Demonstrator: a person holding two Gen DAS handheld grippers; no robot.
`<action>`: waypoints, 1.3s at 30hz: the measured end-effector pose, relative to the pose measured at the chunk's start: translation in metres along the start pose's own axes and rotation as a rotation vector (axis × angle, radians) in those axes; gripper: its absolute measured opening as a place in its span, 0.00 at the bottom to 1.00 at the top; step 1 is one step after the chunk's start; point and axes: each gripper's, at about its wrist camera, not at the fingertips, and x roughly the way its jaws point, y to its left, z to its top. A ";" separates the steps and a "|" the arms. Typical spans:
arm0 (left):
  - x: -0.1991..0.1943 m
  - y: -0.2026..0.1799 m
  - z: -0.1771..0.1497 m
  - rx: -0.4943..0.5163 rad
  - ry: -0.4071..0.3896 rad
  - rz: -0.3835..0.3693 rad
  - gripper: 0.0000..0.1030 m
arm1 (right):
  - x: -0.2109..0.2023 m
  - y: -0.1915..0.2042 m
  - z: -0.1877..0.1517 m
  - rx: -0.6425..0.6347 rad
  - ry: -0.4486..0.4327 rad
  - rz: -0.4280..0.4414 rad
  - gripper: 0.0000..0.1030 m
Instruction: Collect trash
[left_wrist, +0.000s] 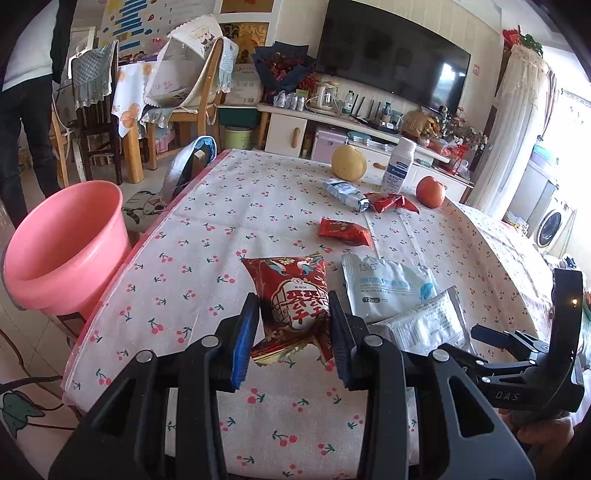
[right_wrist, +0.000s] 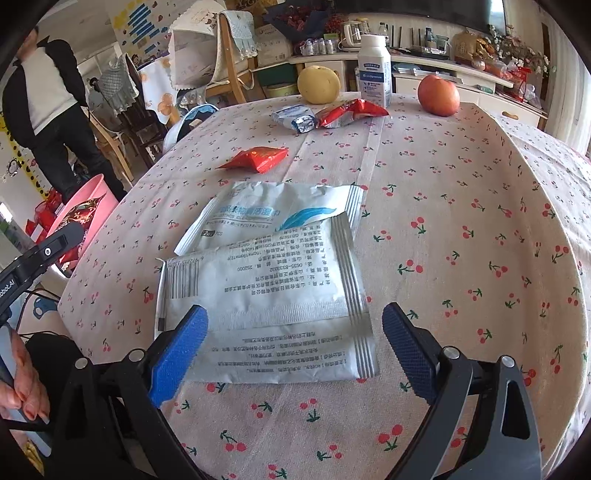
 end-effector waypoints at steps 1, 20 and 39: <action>0.000 0.001 -0.001 -0.002 0.001 0.000 0.38 | 0.001 0.002 -0.001 -0.001 0.003 0.001 0.92; 0.002 0.043 -0.001 -0.119 -0.035 0.018 0.37 | 0.009 0.055 -0.014 -0.168 0.061 0.179 0.92; 0.016 0.065 -0.002 -0.193 0.015 0.106 0.44 | 0.007 0.070 -0.010 -0.233 0.020 0.179 0.92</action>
